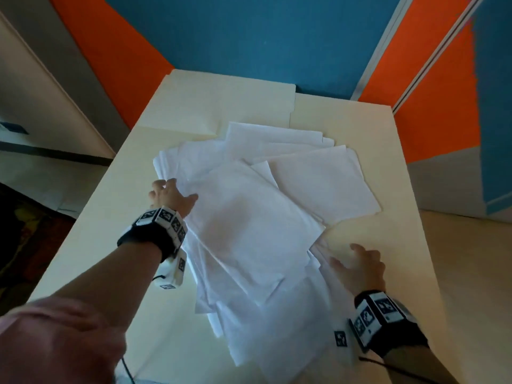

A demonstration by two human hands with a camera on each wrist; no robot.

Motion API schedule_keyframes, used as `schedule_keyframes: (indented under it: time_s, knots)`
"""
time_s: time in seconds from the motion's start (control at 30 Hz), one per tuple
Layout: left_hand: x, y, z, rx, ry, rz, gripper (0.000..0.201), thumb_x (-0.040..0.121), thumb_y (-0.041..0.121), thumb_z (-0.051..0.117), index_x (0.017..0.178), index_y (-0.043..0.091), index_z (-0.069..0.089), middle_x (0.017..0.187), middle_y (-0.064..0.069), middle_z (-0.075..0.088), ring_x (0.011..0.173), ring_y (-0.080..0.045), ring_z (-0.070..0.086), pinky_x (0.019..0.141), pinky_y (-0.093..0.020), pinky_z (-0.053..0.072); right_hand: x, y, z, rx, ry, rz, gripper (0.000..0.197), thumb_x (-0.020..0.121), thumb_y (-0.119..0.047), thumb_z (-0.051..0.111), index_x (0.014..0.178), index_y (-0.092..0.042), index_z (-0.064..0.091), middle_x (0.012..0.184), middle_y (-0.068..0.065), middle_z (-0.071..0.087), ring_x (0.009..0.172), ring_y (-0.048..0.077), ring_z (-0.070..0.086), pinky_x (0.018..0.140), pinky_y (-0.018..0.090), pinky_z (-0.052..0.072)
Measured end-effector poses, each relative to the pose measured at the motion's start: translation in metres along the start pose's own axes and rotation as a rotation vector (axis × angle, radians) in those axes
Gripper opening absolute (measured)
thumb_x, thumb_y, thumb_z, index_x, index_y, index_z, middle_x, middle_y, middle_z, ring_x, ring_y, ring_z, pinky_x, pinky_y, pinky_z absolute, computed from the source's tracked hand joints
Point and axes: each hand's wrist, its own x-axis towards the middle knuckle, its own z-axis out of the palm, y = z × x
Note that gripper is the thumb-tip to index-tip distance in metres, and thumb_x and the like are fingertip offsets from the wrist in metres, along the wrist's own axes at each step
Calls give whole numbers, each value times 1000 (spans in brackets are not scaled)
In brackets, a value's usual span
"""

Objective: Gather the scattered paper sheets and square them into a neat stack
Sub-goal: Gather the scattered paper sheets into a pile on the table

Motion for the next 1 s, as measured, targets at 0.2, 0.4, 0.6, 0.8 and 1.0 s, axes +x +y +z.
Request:
schedule_keyframes:
  time_s: [0.2, 0.4, 0.6, 0.8, 1.0]
  knots:
    - [77, 23, -6, 312, -112, 173, 80, 81, 48, 61, 143, 7, 31, 149, -17, 26, 137, -35, 28, 112, -45, 27, -37, 22, 16, 139, 72, 273, 83, 77, -47, 67, 141, -10, 31, 140, 23, 30, 129, 41, 30, 105, 49, 30]
    - [128, 42, -8, 345, -153, 275, 86, 80, 47, 62, 146, 8, 23, 155, -14, 17, 140, -36, 22, 113, -49, 26, -70, 26, 45, 210, 115, 509, 102, 65, -55, 75, 139, -1, 31, 136, 26, 33, 128, 41, 30, 107, 47, 26]
    - [148, 41, -7, 407, -190, 292, 93, 76, 56, 62, 146, 10, 22, 148, -20, 28, 135, -43, 28, 108, -50, 30, -54, -5, 63, 376, 164, 429, 90, 67, -37, 80, 136, -3, 33, 134, 19, 32, 120, 43, 41, 99, 51, 41]
    - [139, 44, -10, 390, -251, 359, 57, 88, 54, 46, 127, 13, 57, 141, -16, 47, 130, -34, 43, 110, -38, 33, -14, -22, 51, 346, 255, 278, 75, 76, -31, 74, 137, -6, 37, 135, 24, 40, 123, 40, 40, 97, 48, 39]
    - [126, 28, -11, 217, -222, 216, 77, 82, 55, 56, 140, 8, 38, 143, -25, 33, 130, -44, 37, 111, -46, 31, -44, 6, 39, 348, 281, 486, 72, 86, -40, 59, 141, -4, 31, 141, 26, 29, 127, 44, 31, 105, 52, 29]
